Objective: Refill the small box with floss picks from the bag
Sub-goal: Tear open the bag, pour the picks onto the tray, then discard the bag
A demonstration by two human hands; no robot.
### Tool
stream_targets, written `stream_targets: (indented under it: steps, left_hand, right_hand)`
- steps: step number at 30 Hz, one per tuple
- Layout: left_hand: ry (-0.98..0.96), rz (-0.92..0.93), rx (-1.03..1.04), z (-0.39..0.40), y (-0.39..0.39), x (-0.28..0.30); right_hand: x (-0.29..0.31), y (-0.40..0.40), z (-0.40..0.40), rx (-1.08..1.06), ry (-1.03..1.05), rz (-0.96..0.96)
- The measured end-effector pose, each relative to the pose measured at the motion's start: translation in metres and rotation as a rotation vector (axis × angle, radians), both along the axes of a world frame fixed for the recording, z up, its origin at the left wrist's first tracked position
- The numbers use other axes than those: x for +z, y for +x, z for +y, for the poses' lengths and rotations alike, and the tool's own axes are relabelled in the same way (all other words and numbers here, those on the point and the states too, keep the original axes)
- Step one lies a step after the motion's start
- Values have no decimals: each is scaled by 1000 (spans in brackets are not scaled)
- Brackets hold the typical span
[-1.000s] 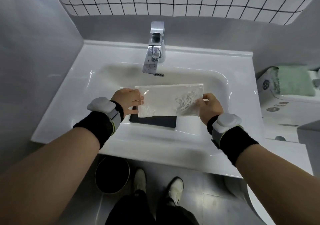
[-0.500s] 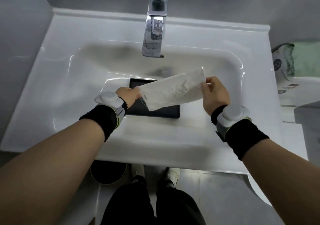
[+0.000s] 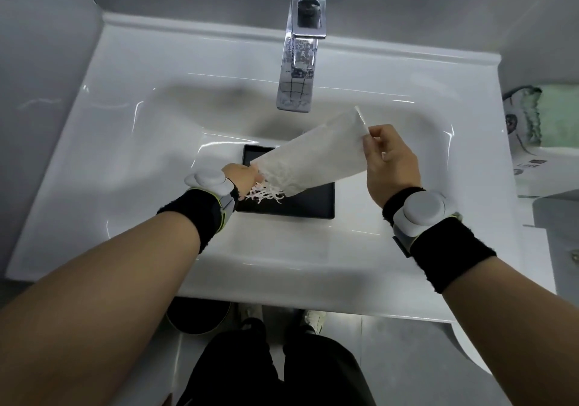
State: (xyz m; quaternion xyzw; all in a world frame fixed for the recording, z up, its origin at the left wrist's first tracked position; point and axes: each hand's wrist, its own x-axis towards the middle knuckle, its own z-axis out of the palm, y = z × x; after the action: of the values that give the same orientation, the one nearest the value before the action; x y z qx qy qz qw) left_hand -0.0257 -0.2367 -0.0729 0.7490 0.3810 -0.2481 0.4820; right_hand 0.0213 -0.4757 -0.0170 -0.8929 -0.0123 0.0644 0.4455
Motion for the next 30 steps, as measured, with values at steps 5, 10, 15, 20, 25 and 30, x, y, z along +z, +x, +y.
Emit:
stream_targets:
  steps: [5, 10, 15, 20, 25, 30]
  left_hand:
    - [-21, 22, -17, -3, 1, 1]
    - [-69, 12, -25, -7, 5, 5]
    - [-114, -42, -33, -12, 6, 10]
    - [-199, -50, 35, -21, 2, 19]
    - [-337, -117, 230, -20, -1, 18]
    - [-549, -195, 406, -23, -6, 26]
  right_hand:
    - [7, 1, 1, -12, -7, -29]
    - [13, 2, -3, -28, -3, -84]
    - [24, 1, -7, -25, 4, -150]
    - [37, -1, -5, 2, -40, -194]
    - [40, -2, -7, -2, -55, -199]
    - [38, -1, -9, -16, -15, -193]
